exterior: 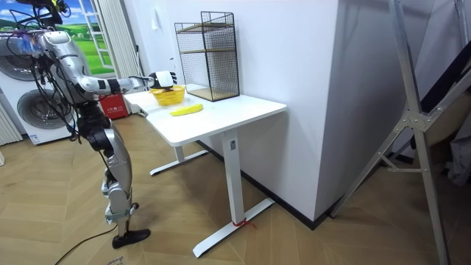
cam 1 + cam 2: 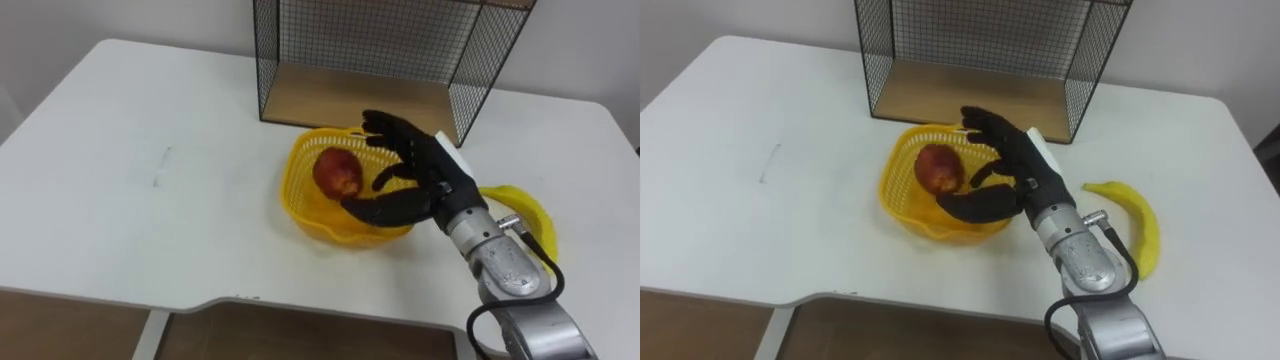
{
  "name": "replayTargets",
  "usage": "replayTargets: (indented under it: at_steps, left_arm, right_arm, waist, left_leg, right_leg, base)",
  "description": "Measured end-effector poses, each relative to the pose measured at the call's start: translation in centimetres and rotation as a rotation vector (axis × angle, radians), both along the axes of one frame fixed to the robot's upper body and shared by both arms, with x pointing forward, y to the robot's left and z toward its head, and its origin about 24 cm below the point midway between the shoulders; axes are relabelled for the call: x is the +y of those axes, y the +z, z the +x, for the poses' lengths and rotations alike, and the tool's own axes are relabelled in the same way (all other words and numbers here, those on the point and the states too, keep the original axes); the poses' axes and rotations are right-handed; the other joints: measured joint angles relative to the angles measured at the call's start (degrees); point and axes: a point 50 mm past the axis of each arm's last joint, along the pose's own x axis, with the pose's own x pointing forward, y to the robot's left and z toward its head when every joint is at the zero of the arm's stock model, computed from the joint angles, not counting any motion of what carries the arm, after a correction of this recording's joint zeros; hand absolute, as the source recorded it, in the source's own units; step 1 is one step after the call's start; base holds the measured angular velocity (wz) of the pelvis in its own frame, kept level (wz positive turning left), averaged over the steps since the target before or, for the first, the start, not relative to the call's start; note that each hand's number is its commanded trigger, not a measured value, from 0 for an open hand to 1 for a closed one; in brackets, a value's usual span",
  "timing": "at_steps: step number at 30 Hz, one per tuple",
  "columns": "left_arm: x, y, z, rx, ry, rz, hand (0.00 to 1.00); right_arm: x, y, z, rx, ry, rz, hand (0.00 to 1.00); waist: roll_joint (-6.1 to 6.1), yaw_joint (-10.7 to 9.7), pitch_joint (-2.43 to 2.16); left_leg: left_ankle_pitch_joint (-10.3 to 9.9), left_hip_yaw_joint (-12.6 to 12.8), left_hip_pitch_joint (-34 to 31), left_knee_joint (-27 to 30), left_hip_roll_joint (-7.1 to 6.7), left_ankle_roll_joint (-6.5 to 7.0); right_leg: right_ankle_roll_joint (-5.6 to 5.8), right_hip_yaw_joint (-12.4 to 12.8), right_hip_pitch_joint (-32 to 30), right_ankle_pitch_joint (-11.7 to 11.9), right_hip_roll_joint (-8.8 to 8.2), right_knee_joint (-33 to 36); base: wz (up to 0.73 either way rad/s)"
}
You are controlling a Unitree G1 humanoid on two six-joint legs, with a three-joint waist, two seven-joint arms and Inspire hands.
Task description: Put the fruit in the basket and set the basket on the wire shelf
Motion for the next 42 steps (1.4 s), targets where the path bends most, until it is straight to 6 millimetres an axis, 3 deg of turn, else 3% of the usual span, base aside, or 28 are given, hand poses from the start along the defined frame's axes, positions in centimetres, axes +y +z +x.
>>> replayTargets:
  at_steps: [30,42]
  left_arm:
    - [0.1,0.0,0.4,0.004,0.003,0.006,0.00]
    - [-0.2,-0.1,-0.4,0.031,-0.009,-0.001,0.00]
  right_arm:
    - [0.1,-0.7,-0.1,0.049,0.034,-0.043,0.00]
    - [-1.0,0.3,0.2,-0.003,-0.052,-0.030,0.00]
  waist:
    - [-0.16,-0.18,-0.31]
    - [0.02,-1.67,-0.38]
  left_leg:
    - [0.00,-1.08,-0.22,0.72,-0.01,-0.01]
    - [0.00,-1.04,-0.07,0.73,0.00,-0.01]
  right_leg:
    - [-0.14,-1.25,0.91,0.09,-0.11,-0.03]
    - [-0.17,-1.20,0.91,0.12,-0.10,-0.04]
  base:
    - [0.01]
    - [0.00]
